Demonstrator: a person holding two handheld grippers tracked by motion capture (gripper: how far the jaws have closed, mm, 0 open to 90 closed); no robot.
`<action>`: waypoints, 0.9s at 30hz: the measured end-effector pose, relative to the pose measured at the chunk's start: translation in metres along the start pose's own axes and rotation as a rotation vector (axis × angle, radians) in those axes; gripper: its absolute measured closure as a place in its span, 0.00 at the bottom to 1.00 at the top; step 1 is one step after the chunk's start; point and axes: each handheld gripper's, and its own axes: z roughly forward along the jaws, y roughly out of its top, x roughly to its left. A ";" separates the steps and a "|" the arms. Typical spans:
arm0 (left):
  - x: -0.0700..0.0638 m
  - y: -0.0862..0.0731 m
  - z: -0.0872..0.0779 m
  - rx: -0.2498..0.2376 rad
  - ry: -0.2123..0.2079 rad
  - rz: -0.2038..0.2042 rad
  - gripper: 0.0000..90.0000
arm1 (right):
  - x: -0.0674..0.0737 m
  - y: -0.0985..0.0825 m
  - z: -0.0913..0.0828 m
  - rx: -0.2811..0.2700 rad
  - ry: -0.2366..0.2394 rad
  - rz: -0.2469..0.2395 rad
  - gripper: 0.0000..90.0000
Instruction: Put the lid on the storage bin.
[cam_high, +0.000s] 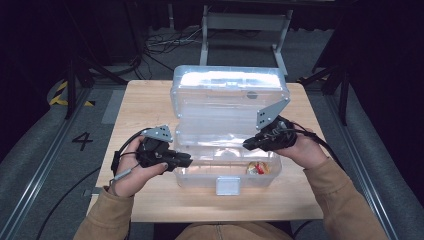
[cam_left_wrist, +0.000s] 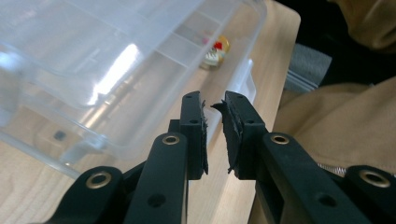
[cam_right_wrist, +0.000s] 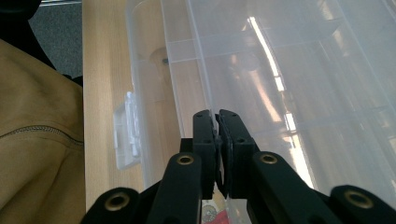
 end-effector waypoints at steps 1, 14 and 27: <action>0.000 0.000 -0.001 -0.021 0.007 -0.004 0.88 | 0.000 0.000 0.000 0.000 0.000 0.000 0.96; 0.005 0.000 -0.014 -0.228 0.112 -0.073 0.89 | 0.001 -0.002 0.001 -0.013 0.003 0.004 0.95; 0.013 -0.001 -0.019 -0.291 0.207 -0.118 0.90 | 0.004 -0.005 0.002 -0.015 0.006 0.010 0.95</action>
